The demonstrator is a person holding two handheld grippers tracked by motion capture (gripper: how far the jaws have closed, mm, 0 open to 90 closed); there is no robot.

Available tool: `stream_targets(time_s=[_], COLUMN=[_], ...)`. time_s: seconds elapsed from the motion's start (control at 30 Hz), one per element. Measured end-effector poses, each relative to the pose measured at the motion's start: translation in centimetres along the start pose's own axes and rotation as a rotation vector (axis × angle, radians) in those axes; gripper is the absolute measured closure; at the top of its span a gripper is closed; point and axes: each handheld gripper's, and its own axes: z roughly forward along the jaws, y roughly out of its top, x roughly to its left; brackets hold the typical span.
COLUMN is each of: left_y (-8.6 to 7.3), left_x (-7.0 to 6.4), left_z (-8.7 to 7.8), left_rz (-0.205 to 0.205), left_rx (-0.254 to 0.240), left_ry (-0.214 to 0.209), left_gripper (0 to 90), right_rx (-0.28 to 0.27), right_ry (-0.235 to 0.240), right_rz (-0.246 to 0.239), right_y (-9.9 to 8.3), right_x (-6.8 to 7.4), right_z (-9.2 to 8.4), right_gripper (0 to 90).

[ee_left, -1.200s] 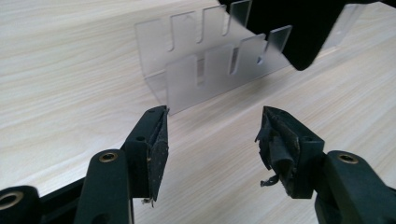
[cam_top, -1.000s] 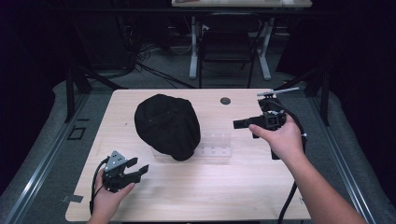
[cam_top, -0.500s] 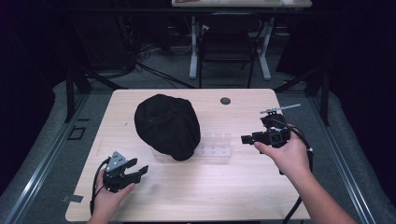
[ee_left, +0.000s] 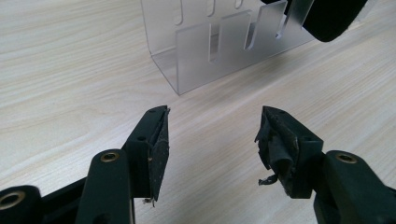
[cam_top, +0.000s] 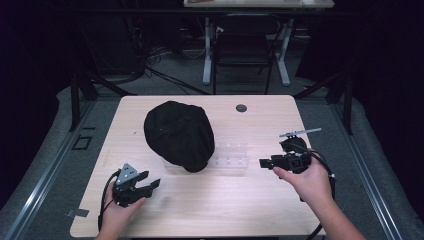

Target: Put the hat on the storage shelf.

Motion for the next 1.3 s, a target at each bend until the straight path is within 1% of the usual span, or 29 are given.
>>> stream_targets(time_s=[0.1, 0.17, 0.3, 0.37, 0.43, 0.47, 0.5, 0.57, 0.6, 0.67, 0.8, 0.87, 0.9, 1.03, 1.17, 1.2, 1.23, 1.27, 1.3], left_y=[0.0, 0.0, 0.0, 0.0, 0.0, 0.0, -0.1, -0.1, -0.1, -0.1, -0.1, -0.1, -0.1, -0.2, -0.2, -0.1, -0.2, -0.1, -0.1], left_x=[-0.1, -0.1, 0.0, 0.0, 0.0, 0.0, 0.0, 0.1, 0.1, 0.1, 0.0, 0.0, 0.0, -0.1, 0.0, 0.0, 0.0, 0.0, -0.1], left_z=[0.0, 0.0, 0.0, 0.0, 0.1, 0.1, 0.1, 0.1, 0.1, 0.1, 0.2, 0.2, 0.2, 0.3, 0.3, 0.2, 0.3, 0.3, 0.3], left_rz=[0.003, 0.003, 0.002, 0.001, 0.001, -0.001, -0.001, -0.002, -0.003, -0.003, -0.004, -0.003, -0.002, -0.003, -0.003, -0.002, -0.004, -0.005, -0.005], left_rx=[-0.001, -0.002, -0.003, -0.003, -0.014, -0.012, -0.012, -0.008, -0.006, -0.006, -0.007, -0.006, -0.005, -0.005, -0.005, 0.002, -0.008, -0.006, -0.007], left_ry=[0.003, 0.005, 0.006, 0.004, 0.006, 0.006, 0.009, 0.008, 0.009, 0.01, 0.007, 0.005, 0.004, 0.004, 0.004, 0.001, 0.003, 0.001, 0.0], left_gripper=[43.2, 43.3, 43.3, 43.2, 43.1, 43.1, 43.1, 43.1, 43.1, 43.1, 43.1, 43.1, 43.0, 43.0, 43.0, 43.0, 43.1, 43.1, 43.1], right_rx=[-0.013, -0.043, -0.065, -0.078, -0.09, -0.095, -0.1, -0.107, -0.117, -0.125, -0.15, -0.164, -0.16, -0.194, -0.235, -0.24, -0.246, -0.253, -0.249], right_ry=[-0.001, -0.016, -0.022, -0.033, -0.045, -0.061, -0.067, -0.07, -0.068, -0.065, -0.089, -0.095, -0.093, -0.096, -0.115, -0.12, -0.125, -0.129, -0.135], right_rz=[0.006, -0.001, -0.001, -0.008, -0.009, -0.015, -0.019, -0.019, -0.01, -0.006, -0.011, -0.009, -0.012, 0.009, 0.002, 0.0, -0.005, -0.005, -0.007], right_y=[-0.8, -1.5, -2.8, -3.6, -4.2, -4.5, -4.9, -5.5, -6.2, -6.5, -7.7, -8.3, -8.5, -9.7, -10.6, -10.7, -10.9, -11.0, -11.1], right_x=[-0.3, -0.4, -0.7, -0.9, -1.0, -1.1, -1.2, -1.4, -1.5, -1.6, -2.0, -2.2, -2.3, -2.8, -3.1, -3.1, -3.2, -3.3, -3.4], right_z=[0.3, 0.6, 1.3, 1.8, 2.1, 2.3, 2.5, 2.8, 3.1, 3.3, 3.7, 4.0, 4.0, 4.6, 4.9, 4.9, 4.9, 5.0, 5.0], right_gripper=[48.2, 47.7, 47.1, 46.4, 46.0, 46.0, 46.0, 46.0, 46.0, 46.0, 45.3, 45.1, 45.1, 45.1, 44.7, 44.6, 44.5, 44.4, 44.5])
